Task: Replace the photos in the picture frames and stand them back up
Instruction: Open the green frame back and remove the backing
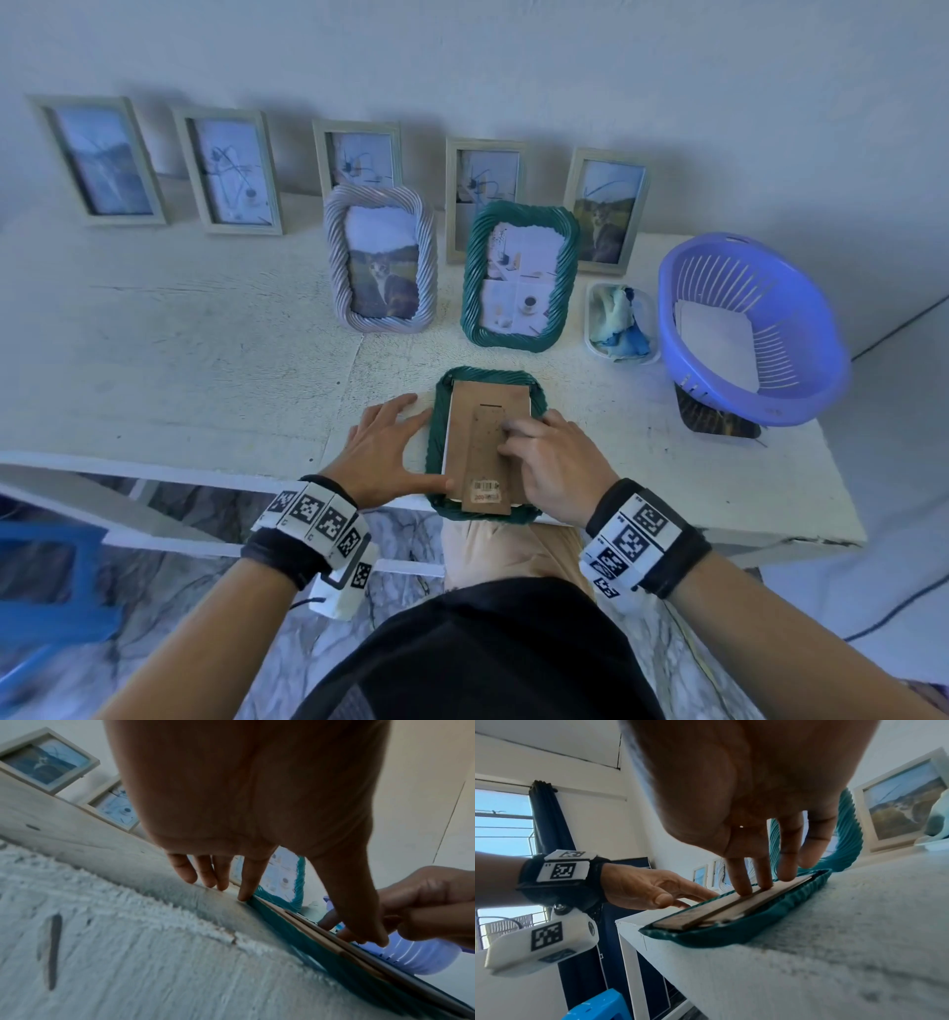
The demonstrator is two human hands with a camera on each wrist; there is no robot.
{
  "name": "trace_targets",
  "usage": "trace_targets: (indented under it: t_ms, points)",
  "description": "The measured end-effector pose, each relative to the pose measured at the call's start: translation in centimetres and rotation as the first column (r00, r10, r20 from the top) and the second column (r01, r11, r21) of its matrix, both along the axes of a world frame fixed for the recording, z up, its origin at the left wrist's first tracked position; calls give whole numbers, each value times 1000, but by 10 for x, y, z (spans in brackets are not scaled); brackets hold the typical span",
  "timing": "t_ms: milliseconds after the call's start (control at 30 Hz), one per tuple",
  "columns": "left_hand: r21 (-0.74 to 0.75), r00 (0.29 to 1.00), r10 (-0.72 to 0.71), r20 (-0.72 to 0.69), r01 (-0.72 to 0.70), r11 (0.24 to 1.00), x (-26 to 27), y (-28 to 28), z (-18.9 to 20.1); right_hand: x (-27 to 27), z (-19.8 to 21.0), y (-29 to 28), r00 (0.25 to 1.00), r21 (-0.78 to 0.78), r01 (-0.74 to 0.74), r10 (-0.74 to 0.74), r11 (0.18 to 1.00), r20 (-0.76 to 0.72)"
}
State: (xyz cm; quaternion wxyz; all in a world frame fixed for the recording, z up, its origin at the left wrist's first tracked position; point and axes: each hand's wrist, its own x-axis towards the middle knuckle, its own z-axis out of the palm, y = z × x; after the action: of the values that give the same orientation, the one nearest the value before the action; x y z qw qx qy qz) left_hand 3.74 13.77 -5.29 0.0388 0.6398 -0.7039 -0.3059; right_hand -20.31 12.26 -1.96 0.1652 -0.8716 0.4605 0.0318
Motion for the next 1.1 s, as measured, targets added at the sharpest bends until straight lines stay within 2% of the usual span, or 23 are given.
trace_targets:
  t_ms: [300,533,767,867,1000,1100]
  points:
    - [18,997,-48,68,46,999,-1,2,-4,5,-1,1,999,-19,51,-51,998,-3]
    - [52,999,-13,-30,14,999,3,0,0,12,-6,3,997,-94,54,-60,994,-52]
    - [46,997,-34,-62,37,998,10,-1,-6,24,-10,7,995,-194,96,-94,976,20]
    - [15,996,-43,-78,45,999,11,2,-9,35,-9,7,996,-237,92,-93,967,5]
    - [-19,993,-78,-91,77,997,14,7,-12,50,-4,8,987,-186,130,-146,974,-72]
    - [-14,993,-82,-89,81,997,15,8,-13,58,-3,9,985,-166,164,-170,972,-22]
